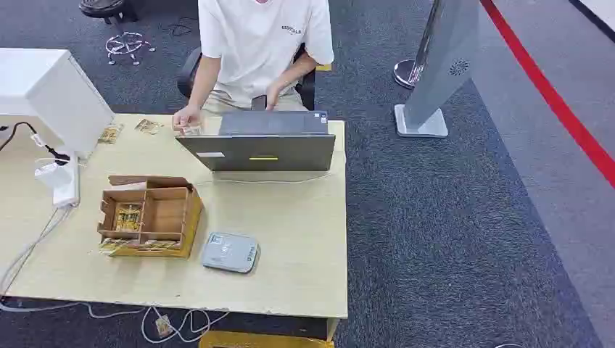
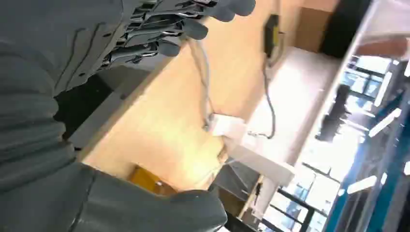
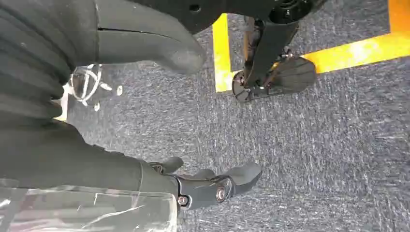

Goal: Pass the card to the sensor for recognition and then transmit it.

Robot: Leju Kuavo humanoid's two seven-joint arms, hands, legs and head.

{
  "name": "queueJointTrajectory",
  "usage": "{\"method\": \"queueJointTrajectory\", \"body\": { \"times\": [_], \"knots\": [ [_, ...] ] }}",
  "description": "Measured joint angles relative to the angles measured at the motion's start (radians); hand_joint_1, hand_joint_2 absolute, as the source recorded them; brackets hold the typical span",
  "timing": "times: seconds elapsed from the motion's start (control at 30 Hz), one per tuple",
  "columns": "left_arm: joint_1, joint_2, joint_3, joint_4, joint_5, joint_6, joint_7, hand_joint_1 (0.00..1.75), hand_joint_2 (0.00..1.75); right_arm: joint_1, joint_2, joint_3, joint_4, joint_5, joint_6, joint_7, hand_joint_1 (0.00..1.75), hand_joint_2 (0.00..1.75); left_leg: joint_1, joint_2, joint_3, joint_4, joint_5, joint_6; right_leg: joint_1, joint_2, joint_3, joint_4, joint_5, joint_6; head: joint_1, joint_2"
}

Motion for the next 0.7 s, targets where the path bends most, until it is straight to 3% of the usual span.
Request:
{"method": "queueJointTrajectory", "body": {
  "times": [0.3,0.53,0.7],
  "knots": [
    [0.009,0.007,-0.104,-0.114,-0.101,0.082,-0.065,0.00,1.75,-0.006,0.000,0.001,0.000,0.034,0.002,0.013,0.00,1.75,0.000,0.000,0.000,0.000,0.000,0.000,0.000,0.000,-0.001,0.000,0.000,0.000,0.001,0.000],
    [0.025,0.039,-0.247,-0.165,-0.277,0.232,-0.092,0.00,1.75,-0.008,0.000,0.002,0.000,0.057,0.015,0.022,0.00,1.75,0.000,0.000,0.000,0.000,0.000,0.000,0.000,0.000,-0.001,0.000,0.000,0.000,0.000,0.000],
    [0.024,0.089,-0.362,-0.173,-0.447,0.299,-0.064,0.00,1.75,-0.011,0.000,0.003,0.000,0.074,0.018,0.026,0.00,1.75,0.000,0.000,0.000,0.000,0.000,0.000,0.000,0.001,-0.001,0.000,0.000,0.000,0.000,0.000]
  ]
}}
